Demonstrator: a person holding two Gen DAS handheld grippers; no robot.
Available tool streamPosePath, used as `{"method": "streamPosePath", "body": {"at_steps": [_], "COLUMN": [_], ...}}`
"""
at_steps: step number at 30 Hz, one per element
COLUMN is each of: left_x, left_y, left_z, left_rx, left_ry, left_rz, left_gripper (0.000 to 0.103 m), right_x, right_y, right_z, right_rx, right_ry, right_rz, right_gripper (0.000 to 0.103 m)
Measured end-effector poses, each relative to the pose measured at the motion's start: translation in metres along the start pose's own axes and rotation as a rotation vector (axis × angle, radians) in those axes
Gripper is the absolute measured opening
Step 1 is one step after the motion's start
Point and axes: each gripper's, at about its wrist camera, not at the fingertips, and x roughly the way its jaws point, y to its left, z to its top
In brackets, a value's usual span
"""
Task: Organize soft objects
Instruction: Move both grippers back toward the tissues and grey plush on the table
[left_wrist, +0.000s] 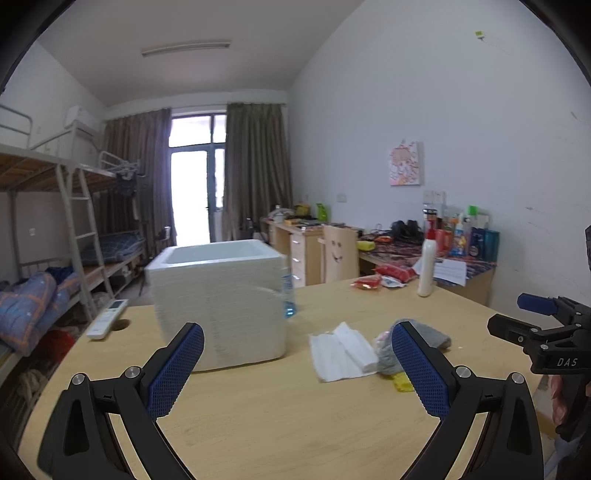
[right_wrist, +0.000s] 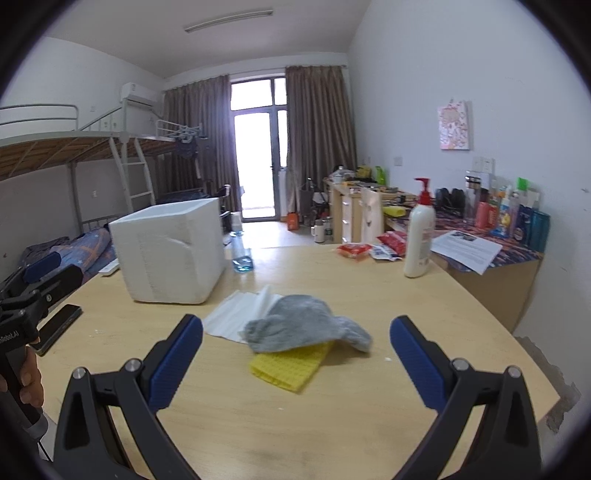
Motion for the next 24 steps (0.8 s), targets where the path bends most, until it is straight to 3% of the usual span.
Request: {"method": "streamPosePath", "body": {"at_steps": [11,24], "left_x": [0.041,0.104], "left_y": [-0.045,-0.060], "left_z": [0.005,0.007], "left_rx": [0.034,0.047], "left_ry": [0.056,0.181], "left_rz": [-0.159,-0.198], "left_gripper": [0.102,0.102], "right_x": [0.007,0.063], "right_y": [-0.032,-0.041], "right_z": [-0.001,0.007], "right_rx": [0.031,0.022], "right_ry": [0.023,0.147], "right_rz": [-0.062,0.022], "right_gripper": [0.103,0.103]}}
